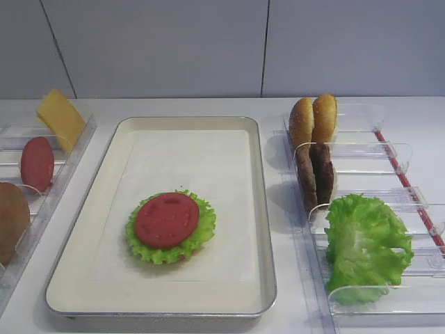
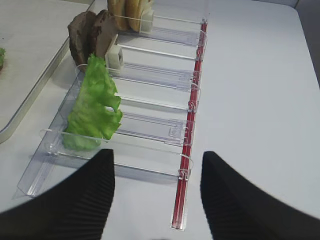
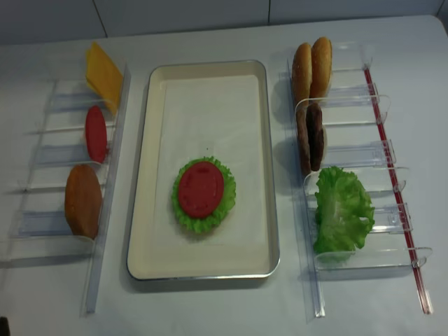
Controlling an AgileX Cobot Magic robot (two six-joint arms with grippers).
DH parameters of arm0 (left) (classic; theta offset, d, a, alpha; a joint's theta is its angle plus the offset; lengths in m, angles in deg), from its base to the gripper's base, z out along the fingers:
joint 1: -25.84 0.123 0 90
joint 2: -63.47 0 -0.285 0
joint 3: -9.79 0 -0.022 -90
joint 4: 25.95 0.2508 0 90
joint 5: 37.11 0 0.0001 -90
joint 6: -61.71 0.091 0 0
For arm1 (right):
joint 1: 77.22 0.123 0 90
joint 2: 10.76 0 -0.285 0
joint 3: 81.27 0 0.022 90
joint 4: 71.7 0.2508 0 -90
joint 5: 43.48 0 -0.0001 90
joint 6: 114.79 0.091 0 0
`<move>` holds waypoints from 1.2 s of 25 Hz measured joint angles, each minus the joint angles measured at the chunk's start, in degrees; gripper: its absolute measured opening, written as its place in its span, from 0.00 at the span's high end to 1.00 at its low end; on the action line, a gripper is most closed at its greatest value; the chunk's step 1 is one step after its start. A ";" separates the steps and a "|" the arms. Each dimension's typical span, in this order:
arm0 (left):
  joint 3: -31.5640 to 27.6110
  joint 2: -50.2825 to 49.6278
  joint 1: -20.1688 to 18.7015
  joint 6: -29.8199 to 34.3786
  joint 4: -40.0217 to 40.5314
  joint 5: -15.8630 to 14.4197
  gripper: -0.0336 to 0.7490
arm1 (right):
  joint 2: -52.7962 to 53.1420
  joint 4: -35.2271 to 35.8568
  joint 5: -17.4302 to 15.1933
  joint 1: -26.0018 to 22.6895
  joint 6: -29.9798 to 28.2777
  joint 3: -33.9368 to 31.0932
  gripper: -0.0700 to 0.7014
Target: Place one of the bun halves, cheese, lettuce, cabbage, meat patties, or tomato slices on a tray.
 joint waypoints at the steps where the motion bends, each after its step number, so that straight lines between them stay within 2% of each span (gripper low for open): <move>1: -0.83 0.35 0.00 0.00 -0.10 0.00 0.57 | 0.00 0.00 0.00 0.00 0.00 0.00 0.37; 4: -3.30 0.72 0.00 0.13 -0.10 -0.24 0.57 | 0.00 0.10 0.00 0.00 0.00 0.00 0.37; 9: -5.81 0.72 0.00 0.53 -0.30 4.49 0.57 | 0.00 0.10 0.00 0.00 0.00 0.00 0.37; 30: -5.90 0.72 0.00 1.54 -0.57 5.30 0.57 | 0.00 0.10 0.10 0.00 0.00 0.00 0.37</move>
